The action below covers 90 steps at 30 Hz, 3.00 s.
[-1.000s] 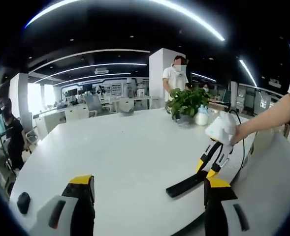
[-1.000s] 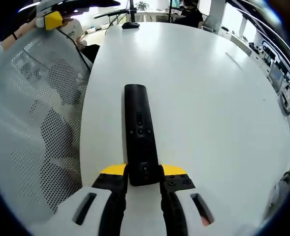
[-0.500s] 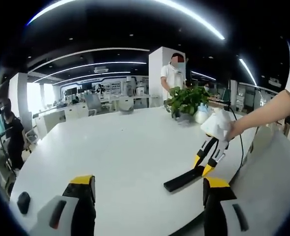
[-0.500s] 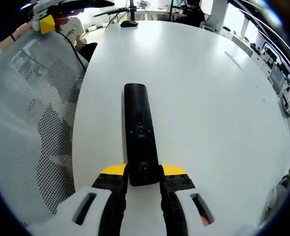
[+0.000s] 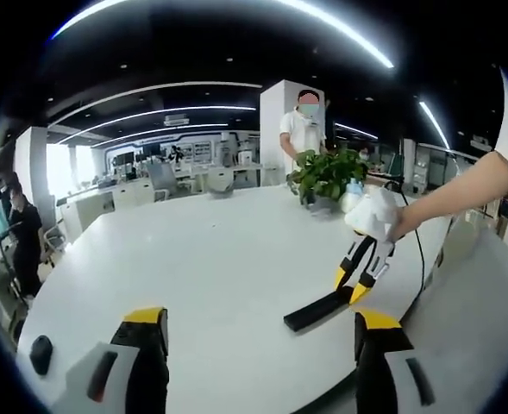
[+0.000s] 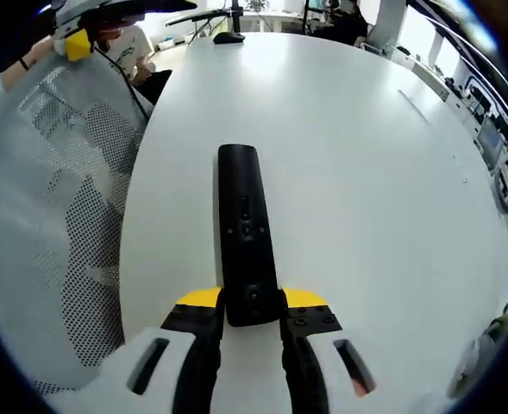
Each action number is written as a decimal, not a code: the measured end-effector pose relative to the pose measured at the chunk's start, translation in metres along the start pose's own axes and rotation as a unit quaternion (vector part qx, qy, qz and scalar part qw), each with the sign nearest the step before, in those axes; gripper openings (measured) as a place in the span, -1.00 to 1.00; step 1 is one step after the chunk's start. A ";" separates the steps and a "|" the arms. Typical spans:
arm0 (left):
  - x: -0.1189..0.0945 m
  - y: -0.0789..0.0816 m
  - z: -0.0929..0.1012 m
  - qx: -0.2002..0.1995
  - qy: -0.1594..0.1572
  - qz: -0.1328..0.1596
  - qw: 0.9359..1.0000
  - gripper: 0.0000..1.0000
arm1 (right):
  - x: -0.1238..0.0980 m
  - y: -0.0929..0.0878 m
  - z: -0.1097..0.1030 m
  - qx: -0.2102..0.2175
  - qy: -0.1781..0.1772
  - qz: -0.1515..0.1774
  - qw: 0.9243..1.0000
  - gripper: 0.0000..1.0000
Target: Press the specified remote control buttons in sequence, fully releasing each button before pressing the next.
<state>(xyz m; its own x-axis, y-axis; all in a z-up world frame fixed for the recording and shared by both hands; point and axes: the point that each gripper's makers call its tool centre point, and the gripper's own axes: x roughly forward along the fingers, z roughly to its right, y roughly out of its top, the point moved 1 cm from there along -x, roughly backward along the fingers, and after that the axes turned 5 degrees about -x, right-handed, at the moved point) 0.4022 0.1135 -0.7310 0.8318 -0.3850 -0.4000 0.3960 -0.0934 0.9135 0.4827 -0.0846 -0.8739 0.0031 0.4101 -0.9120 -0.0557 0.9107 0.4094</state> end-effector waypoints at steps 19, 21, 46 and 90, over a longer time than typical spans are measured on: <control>-0.001 -0.001 -0.001 -0.004 0.000 -0.002 1.000 0.83 | 0.000 0.001 0.023 -0.002 0.005 -0.009 1.000 -0.51; 0.000 -0.002 -0.001 -0.002 -0.001 -0.003 1.000 0.83 | 0.000 0.000 0.027 -0.006 0.004 -0.010 1.000 -0.50; 0.001 -0.002 -0.001 -0.001 0.001 -0.005 1.000 0.81 | 0.000 -0.004 0.062 -0.002 -0.004 -0.006 1.000 -0.30; 0.000 -0.004 -0.005 -0.008 0.010 -0.008 1.000 0.79 | -0.055 -0.001 0.055 0.182 -0.209 0.133 0.952 0.57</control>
<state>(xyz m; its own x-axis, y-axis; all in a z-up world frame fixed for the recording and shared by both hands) 0.4028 0.1185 -0.7351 0.8329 -0.3659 -0.4152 0.4143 -0.0852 0.9061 0.5381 -0.1055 -0.8228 0.4389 0.5430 -0.7159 0.2384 0.6978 0.6754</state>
